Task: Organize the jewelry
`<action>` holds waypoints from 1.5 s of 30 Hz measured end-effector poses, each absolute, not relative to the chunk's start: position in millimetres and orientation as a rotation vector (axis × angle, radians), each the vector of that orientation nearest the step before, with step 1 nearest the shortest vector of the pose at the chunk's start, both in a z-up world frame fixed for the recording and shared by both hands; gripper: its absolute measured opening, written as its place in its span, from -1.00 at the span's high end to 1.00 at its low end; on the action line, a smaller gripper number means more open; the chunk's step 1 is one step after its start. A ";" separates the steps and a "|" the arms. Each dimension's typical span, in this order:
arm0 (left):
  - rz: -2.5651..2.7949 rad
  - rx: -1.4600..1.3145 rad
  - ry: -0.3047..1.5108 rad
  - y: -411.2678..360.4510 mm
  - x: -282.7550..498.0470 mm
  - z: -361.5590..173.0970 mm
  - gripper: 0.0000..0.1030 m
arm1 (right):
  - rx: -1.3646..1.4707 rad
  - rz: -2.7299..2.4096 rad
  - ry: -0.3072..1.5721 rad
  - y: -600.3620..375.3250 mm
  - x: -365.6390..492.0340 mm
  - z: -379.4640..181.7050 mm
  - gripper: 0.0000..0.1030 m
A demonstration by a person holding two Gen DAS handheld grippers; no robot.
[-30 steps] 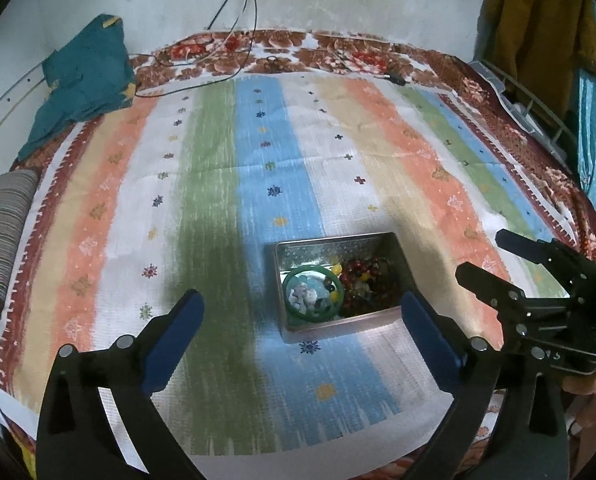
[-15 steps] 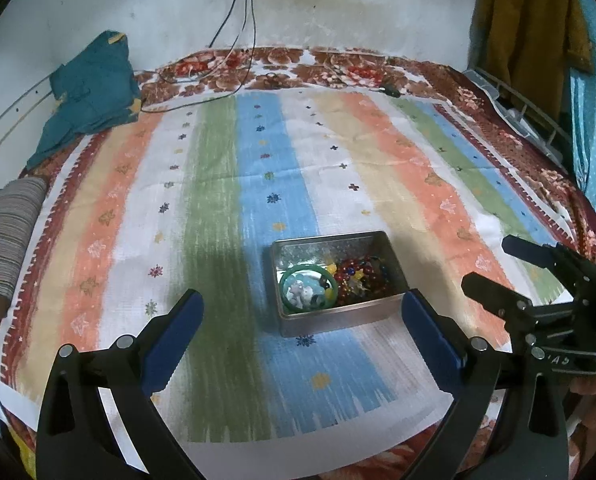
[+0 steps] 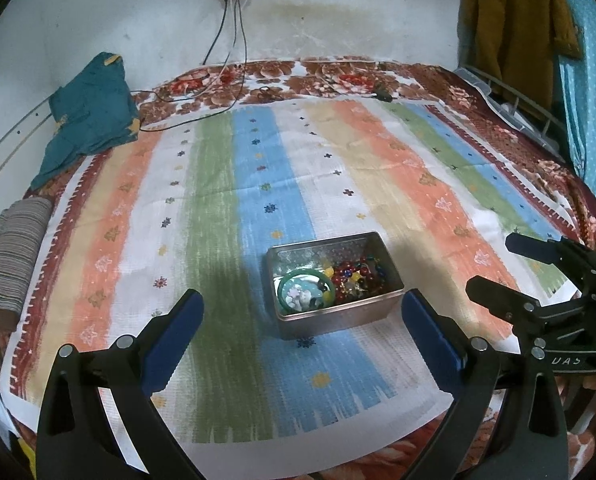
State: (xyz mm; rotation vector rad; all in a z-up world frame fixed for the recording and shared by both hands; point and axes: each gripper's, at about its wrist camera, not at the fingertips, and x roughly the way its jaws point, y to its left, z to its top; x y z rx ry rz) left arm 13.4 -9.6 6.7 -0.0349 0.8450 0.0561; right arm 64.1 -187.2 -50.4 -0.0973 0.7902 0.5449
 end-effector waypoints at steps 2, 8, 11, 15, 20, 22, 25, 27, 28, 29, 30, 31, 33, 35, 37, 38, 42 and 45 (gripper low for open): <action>0.062 -0.026 0.843 -10.9 13.2 6.8 -0.89 | -0.096 0.543 0.790 -187.2 63.8 -50.6 -0.79; 0.062 -0.024 0.845 -12.5 13.1 7.0 -0.89 | -0.088 0.541 0.787 -190.2 62.0 -50.4 -0.81; 0.058 -0.021 0.850 -14.1 12.2 6.3 -0.89 | -0.082 0.551 0.794 -191.6 62.8 -50.8 -0.81; 0.058 -0.019 0.846 -15.6 11.8 6.5 -0.89 | -0.079 0.550 0.794 -192.1 63.2 -50.6 -0.84; 0.059 -0.009 0.843 -17.1 12.4 6.0 -0.89 | -0.075 0.544 0.782 -194.1 63.6 -48.5 -0.88; 0.061 -0.010 0.841 -17.3 12.3 6.1 -0.89 | -0.077 0.545 0.777 -194.1 63.0 -47.7 -0.88; 0.066 -0.013 0.844 -17.1 12.5 5.8 -0.89 | -0.078 0.548 0.772 -194.3 62.3 -47.1 -0.88; 0.064 -0.025 0.853 -14.7 12.6 6.2 -0.89 | -0.076 0.551 0.772 -194.8 62.1 -46.7 -0.88; 0.060 -0.034 0.857 -13.6 12.8 6.3 -0.89 | -0.076 0.553 0.772 -195.2 62.4 -46.9 -0.88; 0.056 -0.042 0.861 -12.7 13.2 5.9 -0.89 | -0.076 0.551 0.772 -195.1 61.8 -46.7 -0.88; 0.056 -0.038 0.860 -12.2 13.1 6.1 -0.89 | -0.075 0.552 0.773 -195.4 61.9 -46.6 -0.88; 0.055 -0.033 0.858 -12.5 13.0 6.2 -0.89 | -0.074 0.553 0.773 -195.4 61.9 -46.5 -0.88; 0.051 -0.021 0.849 -13.6 12.2 6.7 -0.89 | -0.074 0.554 0.772 -195.1 61.5 -46.6 -0.88; 0.046 -0.013 0.844 -15.3 11.2 7.0 -0.89 | -0.080 0.552 0.768 -194.0 60.0 -46.4 -0.88; 0.046 -0.006 0.840 -15.7 11.4 6.6 -0.89 | -0.091 0.547 0.750 -193.3 57.4 -44.1 -0.88; 0.050 -0.004 0.840 -15.9 12.0 6.6 -0.89 | -0.093 0.548 0.745 -193.0 56.3 -43.4 -0.88; 0.046 -0.011 0.845 -15.8 12.0 6.1 -0.89 | -0.095 0.562 0.759 -192.7 54.4 -45.0 -0.88; 0.034 -0.005 0.839 -18.3 11.2 7.4 -0.89 | -0.104 0.568 0.754 -191.5 52.1 -44.7 -0.88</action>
